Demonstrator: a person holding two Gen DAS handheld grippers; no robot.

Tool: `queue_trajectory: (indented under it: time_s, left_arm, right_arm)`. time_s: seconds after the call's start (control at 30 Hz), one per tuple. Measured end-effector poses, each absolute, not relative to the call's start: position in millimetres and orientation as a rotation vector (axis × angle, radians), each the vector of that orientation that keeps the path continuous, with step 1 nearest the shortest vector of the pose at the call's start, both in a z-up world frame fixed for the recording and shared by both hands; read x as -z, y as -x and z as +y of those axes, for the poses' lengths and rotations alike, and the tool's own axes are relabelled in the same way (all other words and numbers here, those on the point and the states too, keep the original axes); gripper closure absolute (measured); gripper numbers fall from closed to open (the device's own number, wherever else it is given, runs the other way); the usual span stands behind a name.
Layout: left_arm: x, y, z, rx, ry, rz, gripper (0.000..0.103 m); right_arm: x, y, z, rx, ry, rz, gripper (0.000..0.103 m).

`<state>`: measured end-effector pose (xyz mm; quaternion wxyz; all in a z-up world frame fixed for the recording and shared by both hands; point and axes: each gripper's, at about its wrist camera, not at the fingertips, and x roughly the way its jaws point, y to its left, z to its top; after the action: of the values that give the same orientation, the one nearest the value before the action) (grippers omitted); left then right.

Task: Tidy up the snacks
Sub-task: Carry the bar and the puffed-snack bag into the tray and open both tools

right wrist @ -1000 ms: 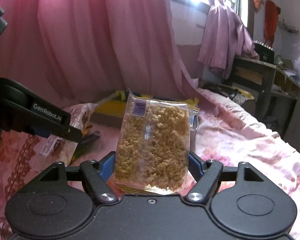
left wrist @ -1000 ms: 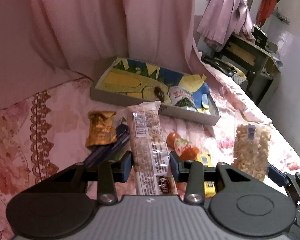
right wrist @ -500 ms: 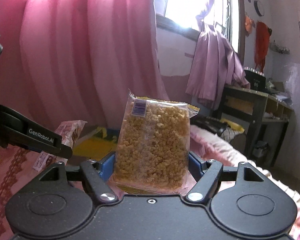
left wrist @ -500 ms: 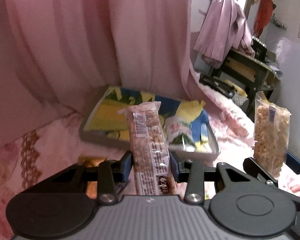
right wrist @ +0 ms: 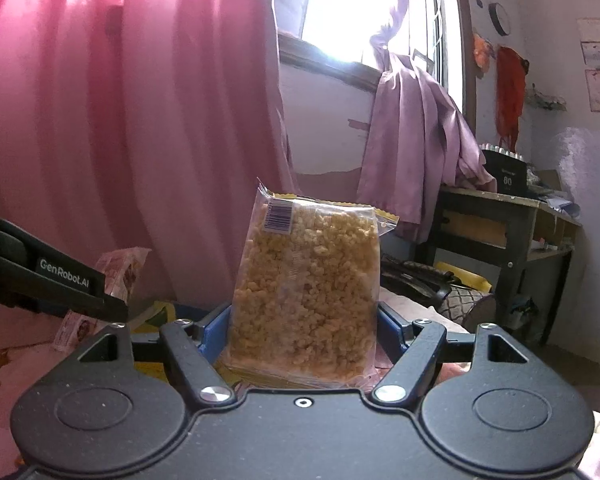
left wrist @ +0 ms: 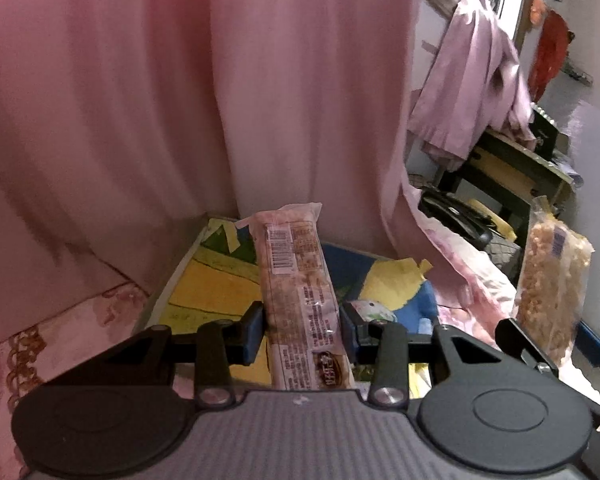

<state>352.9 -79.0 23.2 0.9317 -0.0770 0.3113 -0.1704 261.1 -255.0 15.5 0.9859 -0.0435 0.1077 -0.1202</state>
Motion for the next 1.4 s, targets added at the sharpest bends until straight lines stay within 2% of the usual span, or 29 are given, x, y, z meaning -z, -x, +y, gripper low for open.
queue_trajectory:
  time_s: [0.63, 0.97, 1.3, 1.4]
  left_arm:
    - [38.9, -463.9, -125.8, 0.31, 0.12, 0.761, 0.059]
    - [76.8, -476.4, -134.3, 0.3, 0.094, 0.862, 0.059]
    - [78.3, -478.6, -141.9, 0.294, 0.099, 0.856, 0.059]
    - [77.5, -478.3, -141.5, 0.282, 0.119, 0.864, 0.052]
  right_arm:
    - [52.3, -383.2, -284.5, 0.215, -0.032, 0.409, 0.027]
    - [85.7, -406.7, -287.6, 0.199, -0.069, 0.54, 0.027]
    - [90.7, -408.7, -287.5, 0.186, -0.078, 0.55, 0.025]
    - [89.2, -404.7, -287.2, 0.19, -0.079, 0.535, 0.021]
